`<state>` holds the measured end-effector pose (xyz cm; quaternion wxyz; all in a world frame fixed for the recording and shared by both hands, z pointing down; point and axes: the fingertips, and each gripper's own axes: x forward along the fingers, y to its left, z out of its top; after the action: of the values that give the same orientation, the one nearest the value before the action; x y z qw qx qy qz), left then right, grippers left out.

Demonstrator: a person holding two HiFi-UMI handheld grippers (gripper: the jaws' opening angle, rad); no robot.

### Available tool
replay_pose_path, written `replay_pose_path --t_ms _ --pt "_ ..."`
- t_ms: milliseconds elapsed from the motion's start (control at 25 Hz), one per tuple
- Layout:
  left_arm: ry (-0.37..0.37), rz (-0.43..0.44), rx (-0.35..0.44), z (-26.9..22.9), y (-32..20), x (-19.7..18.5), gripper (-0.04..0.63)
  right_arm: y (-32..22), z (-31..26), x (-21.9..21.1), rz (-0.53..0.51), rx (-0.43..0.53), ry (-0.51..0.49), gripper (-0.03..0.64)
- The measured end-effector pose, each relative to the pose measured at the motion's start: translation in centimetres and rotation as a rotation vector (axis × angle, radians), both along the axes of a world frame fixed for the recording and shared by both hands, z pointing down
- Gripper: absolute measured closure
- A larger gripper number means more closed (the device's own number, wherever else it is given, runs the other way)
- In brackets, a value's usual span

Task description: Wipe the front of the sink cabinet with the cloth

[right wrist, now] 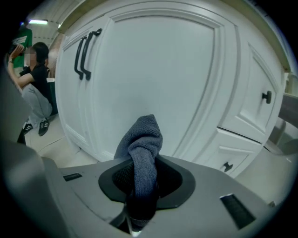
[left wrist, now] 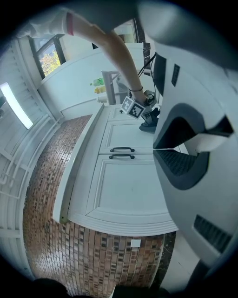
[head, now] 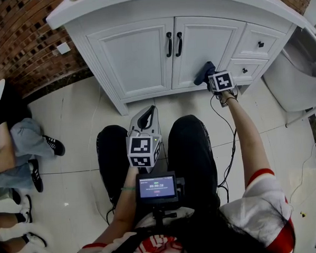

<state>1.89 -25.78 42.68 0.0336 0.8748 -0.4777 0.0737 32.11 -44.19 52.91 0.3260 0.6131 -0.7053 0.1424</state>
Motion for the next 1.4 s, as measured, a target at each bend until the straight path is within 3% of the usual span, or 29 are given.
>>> replay_pose_path --t_ms 320,520,680,880,1120,1240,1400 --pt "-0.018 0.004 -0.018 0.7 -0.5 1.1 0.565 1.2 -0.9 9.0 0.162 0.017 -0.003 0.509" --pt "-0.04 0.012 0.002 0.2 -1.3 1.8 0.565 1.7 -1.5 10.1 0.182 0.039 -0.037 0.509" --pt "-0.041 0.012 0.045 -1.6 -2.5 1.9 0.565 1.7 -1.3 5.7 0.057 0.062 -0.074 0.509" --pt "-0.061 0.037 0.122 -4.9 -4.1 2.9 0.565 2.0 0.2 -3.2 -0.121 0.062 -0.121 0.509" --pt "-0.006 0.059 0.159 -7.5 -4.1 3.8 0.565 1.1 2.0 -12.5 -0.293 0.048 -0.068 0.509" --pt "0.016 0.067 0.167 -8.1 -3.8 4.0 0.565 0.2 3.1 -14.7 -0.307 0.038 -0.049 0.509" --pt "0.029 0.076 0.156 -8.1 -3.7 3.6 0.565 -0.5 6.0 -13.7 -0.266 -0.021 0.007 0.509"
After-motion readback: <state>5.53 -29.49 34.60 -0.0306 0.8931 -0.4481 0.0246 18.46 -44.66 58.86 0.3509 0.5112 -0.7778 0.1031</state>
